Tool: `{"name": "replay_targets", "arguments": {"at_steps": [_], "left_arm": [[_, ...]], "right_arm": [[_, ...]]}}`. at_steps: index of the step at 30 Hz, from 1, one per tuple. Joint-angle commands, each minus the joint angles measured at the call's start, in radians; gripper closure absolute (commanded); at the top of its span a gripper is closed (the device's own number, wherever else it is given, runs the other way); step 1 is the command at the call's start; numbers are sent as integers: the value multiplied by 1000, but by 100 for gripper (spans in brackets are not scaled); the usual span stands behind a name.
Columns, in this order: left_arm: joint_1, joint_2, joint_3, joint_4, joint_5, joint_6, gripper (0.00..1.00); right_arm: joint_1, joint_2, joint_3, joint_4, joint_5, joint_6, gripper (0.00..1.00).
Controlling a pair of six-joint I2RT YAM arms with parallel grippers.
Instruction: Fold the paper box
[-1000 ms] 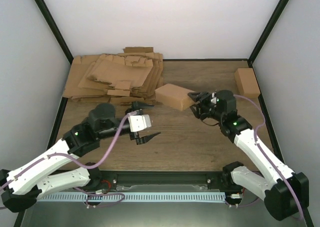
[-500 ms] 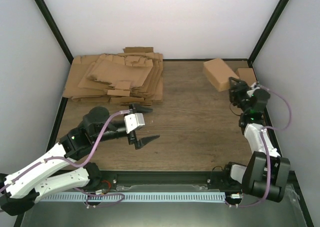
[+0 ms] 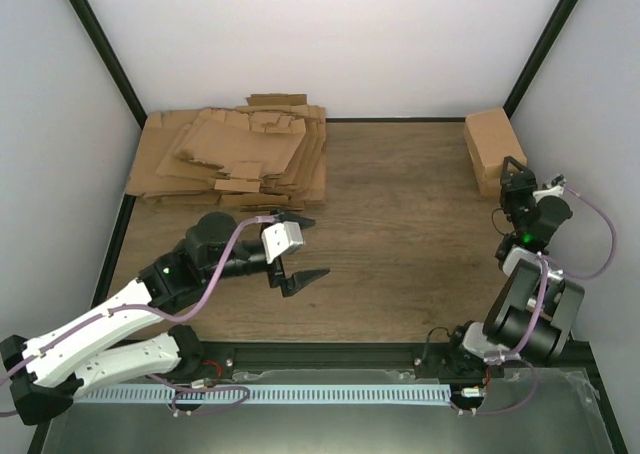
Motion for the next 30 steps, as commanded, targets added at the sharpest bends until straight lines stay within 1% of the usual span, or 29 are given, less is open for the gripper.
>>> {"name": "replay_targets", "arguments": {"at_steps": [1, 3, 8, 16, 21, 25, 30], "left_arm": [[-1, 17, 1, 40, 17, -4, 0], [-1, 23, 0, 47, 12, -7, 0], [0, 53, 1, 59, 19, -7, 0], [2, 128, 32, 75, 40, -12, 0], [2, 149, 26, 99, 17, -21, 0], [5, 160, 13, 115, -17, -15, 0], [17, 165, 0, 96, -57, 30, 0]], "right_arm": [[-31, 121, -1, 227, 5, 9, 67], [-32, 176, 6, 294, 9, 14, 66], [-32, 257, -20, 414, 83, 10, 64], [-33, 370, -72, 621, 141, 8, 64], [-32, 429, -53, 676, 115, 19, 65], [-33, 450, -59, 707, 124, 23, 65], [-33, 482, -45, 720, 101, 28, 65]]}}
